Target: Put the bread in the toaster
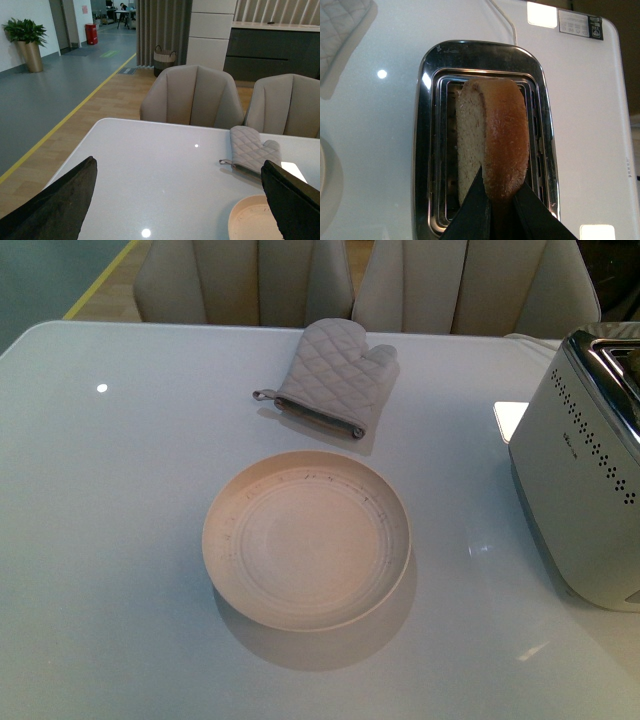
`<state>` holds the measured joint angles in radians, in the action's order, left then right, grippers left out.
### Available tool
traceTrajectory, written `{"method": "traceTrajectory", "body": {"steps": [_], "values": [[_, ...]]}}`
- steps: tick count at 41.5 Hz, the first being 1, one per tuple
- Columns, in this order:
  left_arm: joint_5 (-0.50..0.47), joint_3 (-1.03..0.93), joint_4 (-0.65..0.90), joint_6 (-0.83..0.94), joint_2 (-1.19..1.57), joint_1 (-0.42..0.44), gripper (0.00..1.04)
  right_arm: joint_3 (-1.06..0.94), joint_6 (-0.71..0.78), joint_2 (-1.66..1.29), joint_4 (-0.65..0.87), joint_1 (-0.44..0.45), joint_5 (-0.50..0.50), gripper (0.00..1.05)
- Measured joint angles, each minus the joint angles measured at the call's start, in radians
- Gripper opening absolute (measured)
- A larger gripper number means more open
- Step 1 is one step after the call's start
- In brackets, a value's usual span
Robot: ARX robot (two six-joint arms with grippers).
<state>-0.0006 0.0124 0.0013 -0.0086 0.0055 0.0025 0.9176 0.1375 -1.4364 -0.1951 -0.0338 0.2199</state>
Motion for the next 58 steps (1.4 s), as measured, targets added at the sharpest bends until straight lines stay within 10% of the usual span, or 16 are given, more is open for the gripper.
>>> {"method": "traceTrajectory", "body": {"steps": [15,37,44,58], "values": [[0.000,0.000,0.000,0.000,0.000,0.000,0.98,0.065,-0.006,-0.092,-0.062,0.003,0.011,0.04],[0.000,0.000,0.000,0.000,0.000,0.000,0.98,-0.137,-0.125,0.246,0.182,0.001,0.039,0.97],[0.000,0.000,0.000,0.000,0.000,0.000,0.98,-0.417,-0.127,0.443,0.702,0.030,-0.216,0.67],[0.000,0.000,0.000,0.000,0.000,0.000,0.98,-0.667,-0.130,0.591,0.782,0.031,-0.218,0.09]]}}
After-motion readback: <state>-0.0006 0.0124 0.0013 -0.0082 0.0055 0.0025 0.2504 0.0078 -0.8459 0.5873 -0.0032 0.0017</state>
